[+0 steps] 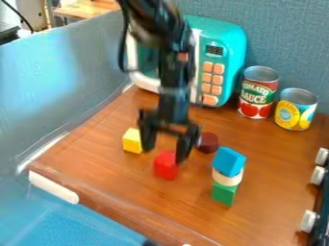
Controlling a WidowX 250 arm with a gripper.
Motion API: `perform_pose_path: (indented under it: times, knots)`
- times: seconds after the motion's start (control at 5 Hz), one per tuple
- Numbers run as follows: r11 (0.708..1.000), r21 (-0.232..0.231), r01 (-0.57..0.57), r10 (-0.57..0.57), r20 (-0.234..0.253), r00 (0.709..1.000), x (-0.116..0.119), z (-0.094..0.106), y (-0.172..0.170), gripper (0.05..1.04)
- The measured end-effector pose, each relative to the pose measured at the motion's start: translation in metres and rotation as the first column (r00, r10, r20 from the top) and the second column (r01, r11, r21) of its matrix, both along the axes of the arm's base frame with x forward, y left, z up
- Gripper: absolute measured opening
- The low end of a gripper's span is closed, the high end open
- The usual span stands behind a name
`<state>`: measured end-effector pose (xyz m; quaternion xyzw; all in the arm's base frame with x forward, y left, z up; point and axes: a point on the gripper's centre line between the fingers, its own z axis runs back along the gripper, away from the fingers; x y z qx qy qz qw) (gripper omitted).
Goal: Move red object placed on top of a yellow object and place it on a table
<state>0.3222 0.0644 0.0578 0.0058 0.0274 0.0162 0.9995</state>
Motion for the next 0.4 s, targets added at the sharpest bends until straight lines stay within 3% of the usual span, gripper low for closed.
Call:
perform_pose_path:
  times: [0.2,0.4]
  knots:
    - [0.999,0.037,-0.013,0.011,0.08,0.997,-0.004,0.046,0.001,1.001]
    - [0.998,0.064,0.003,-0.012,0.137,0.991,-0.004,0.066,-0.001,1.001]
